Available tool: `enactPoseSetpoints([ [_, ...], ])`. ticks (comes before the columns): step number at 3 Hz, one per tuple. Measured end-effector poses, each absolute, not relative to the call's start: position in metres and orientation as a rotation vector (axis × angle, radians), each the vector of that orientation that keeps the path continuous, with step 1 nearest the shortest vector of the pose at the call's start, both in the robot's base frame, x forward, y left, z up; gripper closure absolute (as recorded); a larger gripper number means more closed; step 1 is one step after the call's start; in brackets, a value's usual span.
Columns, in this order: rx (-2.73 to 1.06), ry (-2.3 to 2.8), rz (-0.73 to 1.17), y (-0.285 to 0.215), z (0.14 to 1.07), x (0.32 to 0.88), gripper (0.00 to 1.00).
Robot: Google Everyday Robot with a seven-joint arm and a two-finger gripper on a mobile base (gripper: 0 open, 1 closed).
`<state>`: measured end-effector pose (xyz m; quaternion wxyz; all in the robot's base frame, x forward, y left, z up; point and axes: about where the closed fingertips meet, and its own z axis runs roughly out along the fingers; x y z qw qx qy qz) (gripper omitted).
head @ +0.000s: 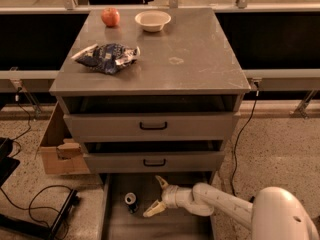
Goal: Place pepsi can into bottom drawer
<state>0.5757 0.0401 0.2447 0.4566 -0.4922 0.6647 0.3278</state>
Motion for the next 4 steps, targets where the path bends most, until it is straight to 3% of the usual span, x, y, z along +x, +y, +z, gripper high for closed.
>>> enactPoseSetpoints([
  [1,-1.219,1.880,0.683,-0.013,0.261,0.576,0.00],
  [4,-1.369,2.032,0.574,-0.049,0.280,0.552,0.00],
])
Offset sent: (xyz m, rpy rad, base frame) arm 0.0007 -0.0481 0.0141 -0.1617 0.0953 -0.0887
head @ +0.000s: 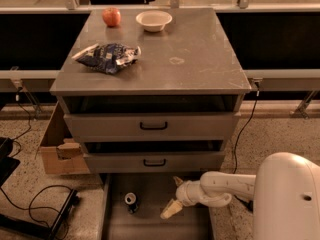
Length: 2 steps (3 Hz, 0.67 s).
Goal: Place pepsi can into bottom drawer
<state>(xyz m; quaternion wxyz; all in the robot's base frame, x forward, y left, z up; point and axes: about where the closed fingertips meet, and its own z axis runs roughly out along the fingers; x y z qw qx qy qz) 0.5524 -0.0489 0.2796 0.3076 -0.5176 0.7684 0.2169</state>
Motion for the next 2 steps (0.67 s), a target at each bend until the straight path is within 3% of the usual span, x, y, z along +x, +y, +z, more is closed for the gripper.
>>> enactPoseSetpoints([
  [2,-1.617,2.296,0.389,-0.108,0.338,0.502,0.00],
])
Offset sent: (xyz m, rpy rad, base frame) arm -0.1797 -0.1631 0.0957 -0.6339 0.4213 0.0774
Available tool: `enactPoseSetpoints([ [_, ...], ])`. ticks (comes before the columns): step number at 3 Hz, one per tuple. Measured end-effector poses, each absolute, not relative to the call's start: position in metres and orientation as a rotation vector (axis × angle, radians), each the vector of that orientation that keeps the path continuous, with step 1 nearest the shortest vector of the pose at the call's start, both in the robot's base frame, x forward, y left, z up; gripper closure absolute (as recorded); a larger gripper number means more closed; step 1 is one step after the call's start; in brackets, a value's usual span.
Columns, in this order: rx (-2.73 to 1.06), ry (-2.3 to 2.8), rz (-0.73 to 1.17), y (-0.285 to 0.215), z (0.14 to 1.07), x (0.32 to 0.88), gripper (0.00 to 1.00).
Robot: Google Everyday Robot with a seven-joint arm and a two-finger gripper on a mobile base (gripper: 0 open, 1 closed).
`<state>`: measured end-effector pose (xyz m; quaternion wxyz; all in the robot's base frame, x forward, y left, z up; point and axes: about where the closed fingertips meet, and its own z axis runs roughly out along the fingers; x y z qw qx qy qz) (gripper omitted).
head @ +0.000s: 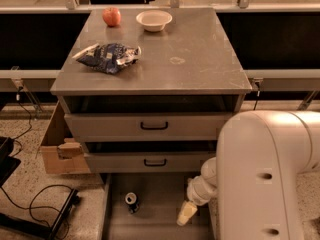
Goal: Place pepsi can into bottom drawer
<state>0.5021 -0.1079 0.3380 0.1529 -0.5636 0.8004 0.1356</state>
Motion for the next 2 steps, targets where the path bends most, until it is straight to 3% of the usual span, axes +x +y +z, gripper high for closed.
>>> enactPoseSetpoints([
  [2,-1.481,2.522,0.030,-0.165,0.453,0.490,0.00],
])
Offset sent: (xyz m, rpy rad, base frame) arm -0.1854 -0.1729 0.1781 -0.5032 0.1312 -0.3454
